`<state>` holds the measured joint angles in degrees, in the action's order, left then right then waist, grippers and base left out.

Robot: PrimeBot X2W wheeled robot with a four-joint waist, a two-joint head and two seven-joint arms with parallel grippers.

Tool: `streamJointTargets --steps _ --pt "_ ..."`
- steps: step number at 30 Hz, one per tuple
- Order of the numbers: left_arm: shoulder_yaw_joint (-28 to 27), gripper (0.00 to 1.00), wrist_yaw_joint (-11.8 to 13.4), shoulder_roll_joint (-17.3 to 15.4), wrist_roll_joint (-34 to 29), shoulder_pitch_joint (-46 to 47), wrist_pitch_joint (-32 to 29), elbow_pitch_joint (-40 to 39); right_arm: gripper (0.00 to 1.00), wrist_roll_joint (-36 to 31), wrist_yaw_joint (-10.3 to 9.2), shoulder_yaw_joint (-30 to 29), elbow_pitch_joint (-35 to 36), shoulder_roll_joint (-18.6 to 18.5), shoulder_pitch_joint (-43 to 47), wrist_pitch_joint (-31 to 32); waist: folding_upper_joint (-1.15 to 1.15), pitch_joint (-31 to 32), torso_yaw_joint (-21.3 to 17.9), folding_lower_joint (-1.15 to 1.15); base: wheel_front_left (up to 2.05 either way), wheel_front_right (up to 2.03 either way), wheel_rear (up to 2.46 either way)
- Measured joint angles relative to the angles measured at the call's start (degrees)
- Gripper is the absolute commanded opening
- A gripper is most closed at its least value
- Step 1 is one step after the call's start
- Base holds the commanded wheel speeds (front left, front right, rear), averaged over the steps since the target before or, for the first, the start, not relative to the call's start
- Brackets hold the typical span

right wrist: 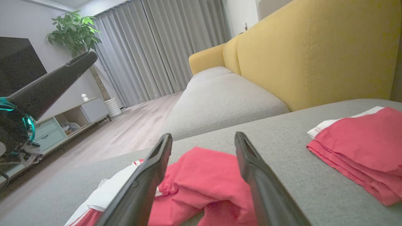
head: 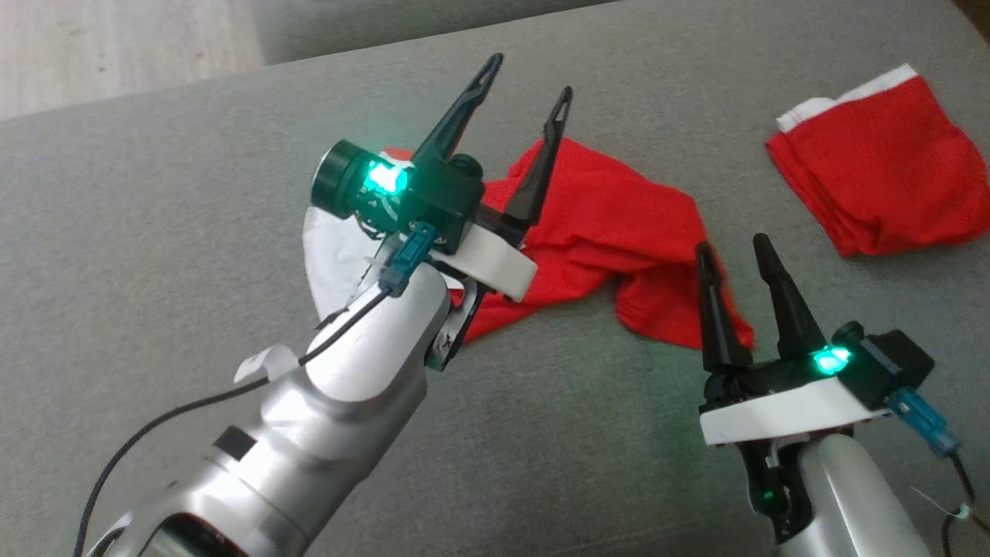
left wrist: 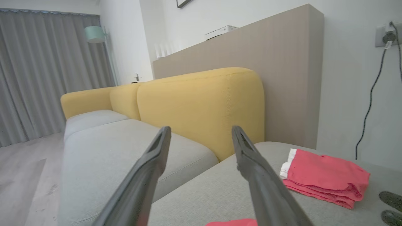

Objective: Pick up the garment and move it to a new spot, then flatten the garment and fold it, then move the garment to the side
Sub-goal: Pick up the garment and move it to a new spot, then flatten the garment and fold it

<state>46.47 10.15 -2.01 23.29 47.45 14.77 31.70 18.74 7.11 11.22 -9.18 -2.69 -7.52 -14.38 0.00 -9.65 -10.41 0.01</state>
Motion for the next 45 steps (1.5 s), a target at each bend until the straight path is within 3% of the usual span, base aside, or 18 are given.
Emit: streamJointTargets --steps 5,12,18,27,34,45 --pt "-2.9 1.0 1.6 -0.9 -0.2 -2.4 0.0 -1.7 1.0 -0.7 0.0 -1.4 0.2 0.0 0.1 0.0 0.0 0.4 3.4 0.0 0.0 0.0 0.0" --pt "-7.3 1.0 3.1 -7.1 -1.8 -11.6 0.0 -6.6 1.0 -2.2 0.0 -3.6 0.3 0.0 0.4 0.0 0.0 1.7 8.7 0.0 0.0 0.0 0.0" --pt "-13.2 1.0 6.3 -12.1 -1.7 -24.8 0.0 -13.8 1.0 -3.2 0.0 -4.6 0.2 0.0 3.0 0.0 0.0 3.6 12.7 -0.01 0.0 0.0 0.0" --pt "-15.1 1.0 7.5 -11.4 -3.4 -38.4 -0.1 -18.3 1.0 -3.4 0.0 -5.2 0.2 0.0 5.2 0.0 0.0 5.4 15.1 -0.01 0.0 0.0 0.0" --pt "-14.3 1.0 3.9 -9.9 -5.9 -35.3 -0.1 -17.1 1.0 -4.5 0.0 -5.1 0.3 0.0 5.2 0.1 0.0 4.5 13.1 -0.01 0.0 0.0 0.0" --pt "-4.3 1.0 -2.9 -3.8 -11.1 -20.4 -5.2 -5.7 1.0 -5.0 0.0 -6.9 -0.6 0.1 3.5 0.3 0.0 -0.6 6.5 0.0 0.0 0.0 0.0"
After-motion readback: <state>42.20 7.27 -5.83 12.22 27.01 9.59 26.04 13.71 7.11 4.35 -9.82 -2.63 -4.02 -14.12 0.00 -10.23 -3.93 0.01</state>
